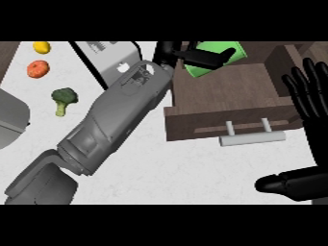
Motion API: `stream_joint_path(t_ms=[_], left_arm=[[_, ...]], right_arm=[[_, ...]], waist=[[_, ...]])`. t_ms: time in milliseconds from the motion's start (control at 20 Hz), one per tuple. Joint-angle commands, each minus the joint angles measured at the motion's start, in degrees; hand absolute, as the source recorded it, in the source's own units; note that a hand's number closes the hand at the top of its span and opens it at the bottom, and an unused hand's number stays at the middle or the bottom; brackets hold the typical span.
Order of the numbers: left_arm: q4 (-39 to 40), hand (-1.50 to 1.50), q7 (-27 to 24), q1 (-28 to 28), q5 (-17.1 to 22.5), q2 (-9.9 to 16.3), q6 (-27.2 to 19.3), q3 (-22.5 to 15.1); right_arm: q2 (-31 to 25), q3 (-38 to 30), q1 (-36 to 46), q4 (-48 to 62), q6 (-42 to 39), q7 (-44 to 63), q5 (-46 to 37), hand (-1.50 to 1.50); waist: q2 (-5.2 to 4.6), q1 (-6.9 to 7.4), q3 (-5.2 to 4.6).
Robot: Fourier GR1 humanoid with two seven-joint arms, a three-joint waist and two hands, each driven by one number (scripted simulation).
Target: Pick up the cup, place it into the drawer and close the drawer
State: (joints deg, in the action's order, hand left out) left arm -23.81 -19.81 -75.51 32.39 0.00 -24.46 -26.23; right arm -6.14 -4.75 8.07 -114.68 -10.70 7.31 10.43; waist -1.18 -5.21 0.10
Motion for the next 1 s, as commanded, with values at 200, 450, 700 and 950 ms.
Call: stream_joint_path(t_ms=[200,450,700,950], left_arm=[[0.88,-1.50,2.89,0.14,0.95,0.00,-3.99,-9.42],[0.78,-1.50,-0.55,0.53,4.71,0.00,-1.73,-7.89],[-3.51,-1.50,-4.59,0.82,9.84,0.00,-0.21,-5.26],[-6.03,-1.50,-9.61,1.17,13.18,0.00,0.49,-3.43]], right_arm=[[0.48,0.47,2.24,1.45,-0.10,-0.57,0.36,-1.50],[0.12,-0.82,0.18,-0.11,-1.73,-1.05,3.60,-1.50],[1.24,-0.62,-1.07,-0.44,-1.50,-0.75,5.00,-1.50],[-0.45,-2.06,0.17,-2.34,-2.23,3.43,9.45,-1.50]], waist=[[-0.21,-1.03,0.02],[-0.22,-1.01,-0.01],[0.18,0.49,-0.04],[0.61,1.98,-0.07]])
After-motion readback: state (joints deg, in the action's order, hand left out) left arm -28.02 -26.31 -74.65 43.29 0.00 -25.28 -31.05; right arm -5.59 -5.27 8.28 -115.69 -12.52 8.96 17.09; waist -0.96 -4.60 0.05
